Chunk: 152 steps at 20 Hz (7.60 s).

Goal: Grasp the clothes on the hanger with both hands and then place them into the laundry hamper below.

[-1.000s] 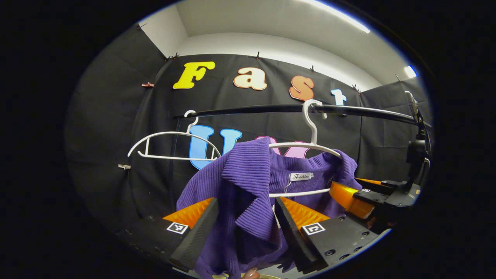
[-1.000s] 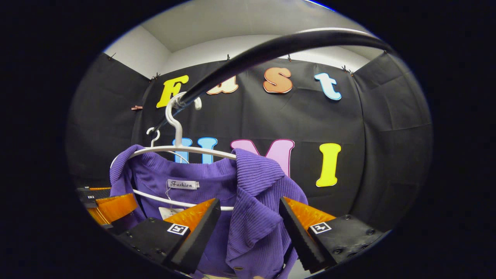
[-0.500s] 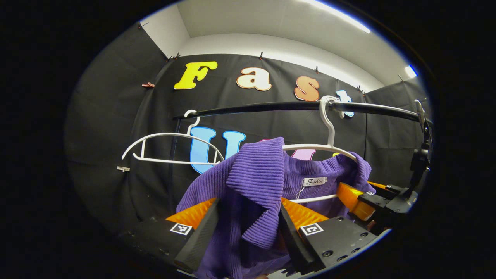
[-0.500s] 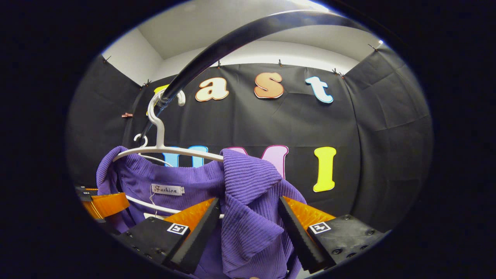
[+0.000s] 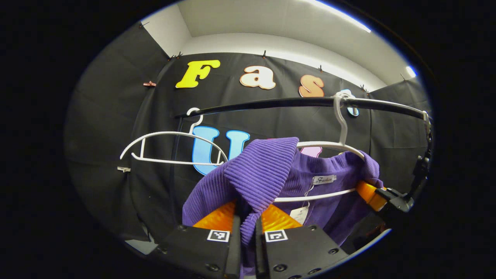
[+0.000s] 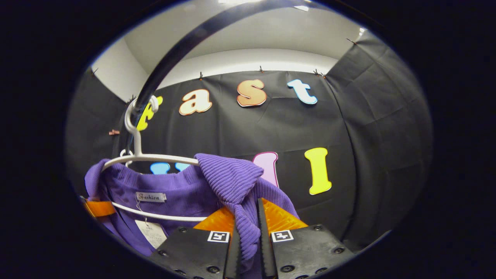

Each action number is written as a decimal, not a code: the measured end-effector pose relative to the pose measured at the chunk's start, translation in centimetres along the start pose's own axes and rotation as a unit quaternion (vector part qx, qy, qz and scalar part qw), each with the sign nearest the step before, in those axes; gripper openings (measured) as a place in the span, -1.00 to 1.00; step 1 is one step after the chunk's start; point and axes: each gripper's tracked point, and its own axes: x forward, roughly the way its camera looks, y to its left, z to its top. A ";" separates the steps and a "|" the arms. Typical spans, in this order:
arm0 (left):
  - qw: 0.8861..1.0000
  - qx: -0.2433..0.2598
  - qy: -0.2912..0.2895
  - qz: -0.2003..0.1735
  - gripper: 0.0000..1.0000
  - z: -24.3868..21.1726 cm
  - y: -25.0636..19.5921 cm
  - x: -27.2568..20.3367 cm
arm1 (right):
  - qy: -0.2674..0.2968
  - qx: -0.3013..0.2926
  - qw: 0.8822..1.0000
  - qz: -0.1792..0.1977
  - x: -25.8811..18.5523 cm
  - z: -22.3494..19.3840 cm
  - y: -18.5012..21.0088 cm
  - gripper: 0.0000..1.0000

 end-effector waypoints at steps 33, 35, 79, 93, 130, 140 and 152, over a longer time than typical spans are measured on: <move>0.989 0.099 -0.040 0.102 -0.78 7.5 10.9 -0.8 | 0.042 0.395 0.851 0.343 -1.7 8.3 4.5 -0.53; 0.991 0.074 -0.029 0.112 -0.77 6.2 12.0 -0.9 | 0.049 0.398 0.847 0.350 -1.7 8.4 5.6 -0.53; 0.910 -0.102 0.398 -0.051 -0.77 -25.0 -5.5 -15.0 | 0.529 -0.042 0.801 0.276 -26.2 -21.5 8.4 -0.68; 0.864 -0.123 0.488 -0.016 -0.76 -29.6 -4.7 -18.1 | 0.613 -0.118 0.735 0.264 -30.9 -24.5 7.4 -0.67; 0.992 -0.005 0.097 -0.084 0.87 -0.2 4.9 -19.8 | 0.238 -0.075 0.961 0.119 -19.6 0.8 13.8 0.97; 0.991 0.049 -0.029 -0.118 0.84 10.2 5.8 -28.3 | 0.108 -0.103 0.985 0.083 -26.0 11.1 16.8 0.84; 0.989 0.042 -0.059 -0.133 0.90 13.3 4.7 -34.0 | 0.044 -0.105 0.991 0.073 -30.9 17.3 17.2 0.92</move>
